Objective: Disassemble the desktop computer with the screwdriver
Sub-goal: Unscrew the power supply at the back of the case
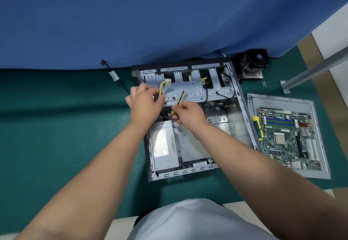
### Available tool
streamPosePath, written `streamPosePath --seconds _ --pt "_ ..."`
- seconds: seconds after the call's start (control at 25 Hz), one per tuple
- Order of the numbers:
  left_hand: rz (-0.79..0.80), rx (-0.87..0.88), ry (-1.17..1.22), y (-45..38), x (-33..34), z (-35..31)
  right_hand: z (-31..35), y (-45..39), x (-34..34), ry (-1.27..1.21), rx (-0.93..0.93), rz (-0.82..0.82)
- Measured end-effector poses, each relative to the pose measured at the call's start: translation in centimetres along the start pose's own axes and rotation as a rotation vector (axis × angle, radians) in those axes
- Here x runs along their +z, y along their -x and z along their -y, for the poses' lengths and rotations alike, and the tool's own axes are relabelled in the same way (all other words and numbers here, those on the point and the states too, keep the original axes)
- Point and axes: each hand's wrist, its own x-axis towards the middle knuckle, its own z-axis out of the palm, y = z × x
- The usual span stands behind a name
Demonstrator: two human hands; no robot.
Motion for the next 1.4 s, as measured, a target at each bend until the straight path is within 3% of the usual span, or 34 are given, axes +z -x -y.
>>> streamPosePath --seconds 0.2,0.4,0.52,0.6,0.76,0.88,1.16,1.4 --pt "0.072 -0.012 0.302 2.0 -1.5 0.1 1.3 1.0 0.6 0.207 -0.265 0.024" --pt "0.114 -0.054 0.409 4.1 -2.6 0.0 2.2 2.0 1.0 0.375 -0.313 0.177" --pt "0.057 -0.041 0.423 5.8 -2.9 0.0 2.2 2.0 0.6 0.425 -0.316 0.164" --pt "0.140 0.067 0.282 7.4 -3.0 0.9 1.9 1.9 -0.4 0.425 -0.294 0.134" --pt "0.540 0.338 -0.196 10.4 -2.9 3.0 0.4 2.6 -2.0 0.532 -0.318 0.222" --pt "0.659 0.438 -0.423 10.4 -2.7 3.7 -0.5 3.3 -2.4 0.575 -0.344 0.257" --pt "0.591 0.481 -0.560 10.4 -2.6 3.0 -1.1 4.0 -2.7 0.584 -0.344 0.291" --pt "0.524 0.462 -0.482 9.0 -2.9 2.7 -0.6 3.6 -2.9 0.563 -0.334 0.328"
